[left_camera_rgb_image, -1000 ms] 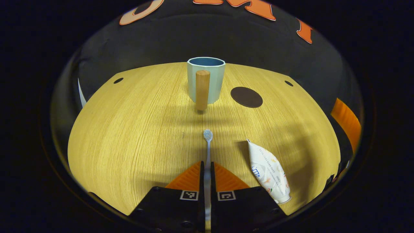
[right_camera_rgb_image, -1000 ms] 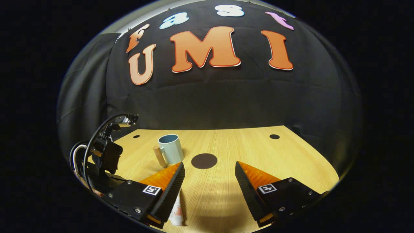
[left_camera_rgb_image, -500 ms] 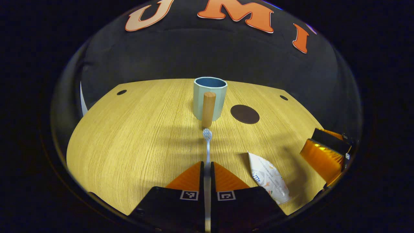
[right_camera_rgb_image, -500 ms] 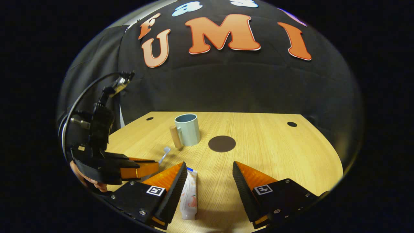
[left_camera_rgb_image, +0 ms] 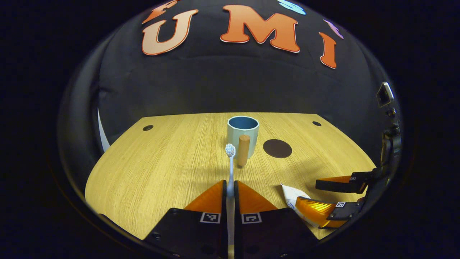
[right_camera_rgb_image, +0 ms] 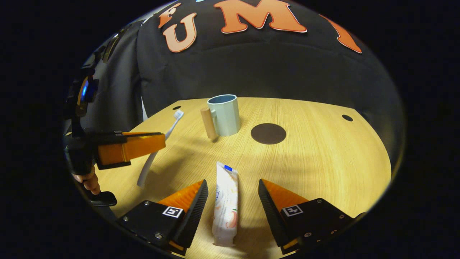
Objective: Put the toothbrush and toothpaste on the desktop into the cup, then pick up the cup and place it on the coaster on the desktop.
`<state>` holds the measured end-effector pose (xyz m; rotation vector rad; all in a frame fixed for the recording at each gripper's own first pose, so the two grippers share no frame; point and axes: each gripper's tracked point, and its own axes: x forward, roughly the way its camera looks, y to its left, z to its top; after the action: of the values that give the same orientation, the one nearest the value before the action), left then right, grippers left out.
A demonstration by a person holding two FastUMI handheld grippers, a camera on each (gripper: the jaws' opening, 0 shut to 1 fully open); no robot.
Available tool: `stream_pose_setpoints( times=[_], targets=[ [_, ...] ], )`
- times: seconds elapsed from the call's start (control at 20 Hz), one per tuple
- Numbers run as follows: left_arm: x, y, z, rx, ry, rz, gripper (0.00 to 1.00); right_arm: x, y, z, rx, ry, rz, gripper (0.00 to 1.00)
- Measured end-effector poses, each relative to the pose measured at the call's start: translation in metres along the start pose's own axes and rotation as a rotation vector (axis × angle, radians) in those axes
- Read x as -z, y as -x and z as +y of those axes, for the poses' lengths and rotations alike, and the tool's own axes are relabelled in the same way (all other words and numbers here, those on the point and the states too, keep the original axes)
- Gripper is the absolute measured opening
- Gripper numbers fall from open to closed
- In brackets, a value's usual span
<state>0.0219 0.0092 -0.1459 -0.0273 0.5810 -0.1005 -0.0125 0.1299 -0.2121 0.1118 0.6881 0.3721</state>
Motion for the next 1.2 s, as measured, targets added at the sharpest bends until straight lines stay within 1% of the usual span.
stream_pose_setpoints(
  times=[0.05,0.15,0.2,0.3,0.35,0.45,0.5,0.55,0.65,0.7,0.75,0.8,0.9,1.0,1.05,1.2],
  targets=[
    [-0.001,0.000,0.000,0.004,0.000,-0.008,0.07,0.003,-0.004,0.001,0.001,0.001,0.016,0.85],
    [-0.009,-0.002,-0.001,0.015,-0.008,-0.030,0.06,0.009,-0.013,0.002,-0.006,-0.014,0.046,0.75],
    [-0.015,-0.002,-0.002,0.019,-0.011,-0.048,0.07,0.013,-0.019,0.002,-0.004,-0.020,0.066,0.74],
    [-0.031,-0.003,-0.006,0.025,-0.024,-0.096,0.07,0.010,-0.028,0.002,0.007,-0.006,0.052,0.70],
    [-0.039,-0.003,-0.006,0.027,-0.032,-0.123,0.07,0.012,-0.024,0.005,0.006,-0.003,0.063,0.58],
    [-0.053,-0.003,-0.011,0.054,-0.022,-0.172,0.06,0.009,-0.030,0.007,0.012,0.000,0.051,0.50],
    [-0.060,-0.003,-0.019,0.089,0.005,-0.195,0.07,0.008,-0.031,0.007,0.006,-0.001,0.044,0.41],
    [-0.066,-0.004,-0.022,0.095,0.019,-0.211,0.07,0.008,-0.029,0.008,-0.001,-0.004,0.043,0.44],
    [-0.076,-0.007,-0.017,0.089,0.026,-0.239,0.07,0.006,-0.030,0.004,0.012,0.004,0.038,0.38],
    [-0.081,-0.009,-0.016,0.088,0.031,-0.250,0.06,0.006,-0.031,0.003,0.018,-0.006,0.041,0.28],
    [-0.085,-0.012,-0.016,0.085,0.036,-0.264,0.06,0.006,-0.030,0.004,0.012,-0.014,0.035,0.20],
    [-0.092,-0.017,-0.012,0.077,0.037,-0.283,0.06,0.005,-0.029,0.003,0.004,-0.028,0.041,0.14],
    [-0.108,-0.025,-0.007,0.065,0.036,-0.322,0.06,0.000,-0.028,0.001,0.022,-0.043,0.023,0.12],
    [-0.118,-0.032,-0.012,0.102,0.036,-0.349,0.06,-0.006,-0.032,-0.004,0.016,-0.073,0.013,0.11],
    [-0.126,-0.037,-0.010,0.104,0.042,-0.355,0.06,-0.011,-0.031,-0.008,0.014,-0.090,0.002,0.11],
    [-0.153,-0.050,-0.006,0.098,0.029,-0.412,0.06,-0.038,-0.022,-0.024,0.035,-0.098,-0.071,0.11]
  ],
)
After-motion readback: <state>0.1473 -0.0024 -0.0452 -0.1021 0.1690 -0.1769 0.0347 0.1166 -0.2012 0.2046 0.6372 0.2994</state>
